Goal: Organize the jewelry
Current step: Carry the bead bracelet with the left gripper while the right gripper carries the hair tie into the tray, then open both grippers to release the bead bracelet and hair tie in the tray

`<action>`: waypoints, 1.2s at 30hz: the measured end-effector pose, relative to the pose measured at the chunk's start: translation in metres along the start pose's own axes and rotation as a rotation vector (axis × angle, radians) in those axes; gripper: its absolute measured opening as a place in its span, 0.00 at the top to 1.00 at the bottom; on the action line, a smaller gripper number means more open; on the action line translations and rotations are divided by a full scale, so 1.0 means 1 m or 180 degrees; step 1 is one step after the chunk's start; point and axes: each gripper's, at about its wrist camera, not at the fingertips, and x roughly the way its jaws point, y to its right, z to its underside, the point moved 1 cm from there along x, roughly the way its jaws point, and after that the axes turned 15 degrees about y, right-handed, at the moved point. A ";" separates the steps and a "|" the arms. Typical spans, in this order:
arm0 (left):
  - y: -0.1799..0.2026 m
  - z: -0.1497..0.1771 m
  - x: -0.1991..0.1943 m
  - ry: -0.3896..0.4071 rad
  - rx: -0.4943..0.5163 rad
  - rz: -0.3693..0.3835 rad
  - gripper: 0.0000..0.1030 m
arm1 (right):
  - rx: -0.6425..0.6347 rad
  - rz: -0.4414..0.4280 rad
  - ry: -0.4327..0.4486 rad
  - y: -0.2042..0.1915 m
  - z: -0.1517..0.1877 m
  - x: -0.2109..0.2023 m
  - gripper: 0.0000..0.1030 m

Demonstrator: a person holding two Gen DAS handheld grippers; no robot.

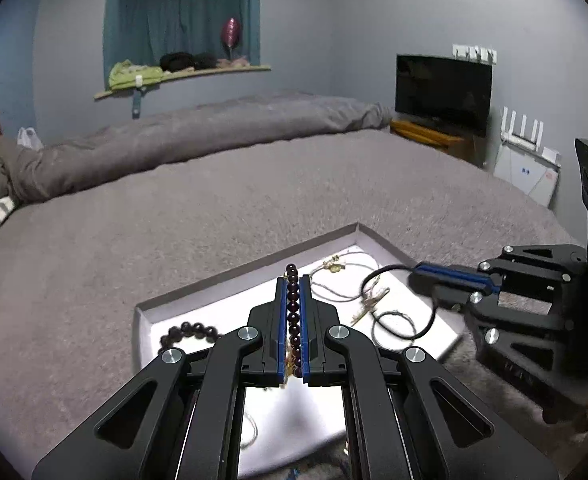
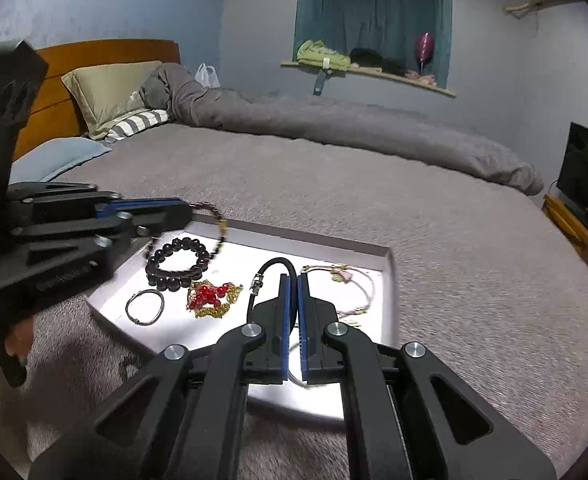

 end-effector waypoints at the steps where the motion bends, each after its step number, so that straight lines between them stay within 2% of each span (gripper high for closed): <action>1: -0.001 0.002 0.006 -0.0038 0.0009 0.0022 0.94 | 0.0003 -0.0034 -0.0049 0.000 0.001 0.008 0.97; 4: -0.007 0.008 0.035 -0.0195 0.0041 0.0057 0.94 | 0.0038 -0.0155 -0.0192 -0.004 0.005 0.025 0.97; 7: -0.018 0.015 0.054 -0.0347 -0.0084 0.0080 0.94 | 0.0064 -0.0233 -0.0309 -0.006 0.011 0.039 0.97; 17: -0.044 0.044 0.078 -0.0618 -0.0303 -0.0137 0.94 | 0.0075 -0.0296 -0.0678 -0.011 0.030 0.058 0.97; 26: -0.053 0.050 0.083 -0.0720 -0.0230 -0.0403 0.94 | -0.0048 -0.0207 -0.0773 -0.012 0.036 0.063 0.97; 31: -0.059 0.051 0.084 -0.0755 -0.0338 -0.0402 0.94 | -0.0014 -0.0235 -0.0784 -0.008 0.038 0.062 0.97; 35: -0.058 0.051 0.083 -0.0724 -0.0305 -0.0408 0.94 | -0.0015 -0.0245 -0.0801 -0.010 0.038 0.064 0.97; 36: -0.058 0.050 0.083 -0.0721 -0.0297 -0.0413 0.91 | -0.0010 -0.0243 -0.0799 -0.010 0.038 0.064 0.97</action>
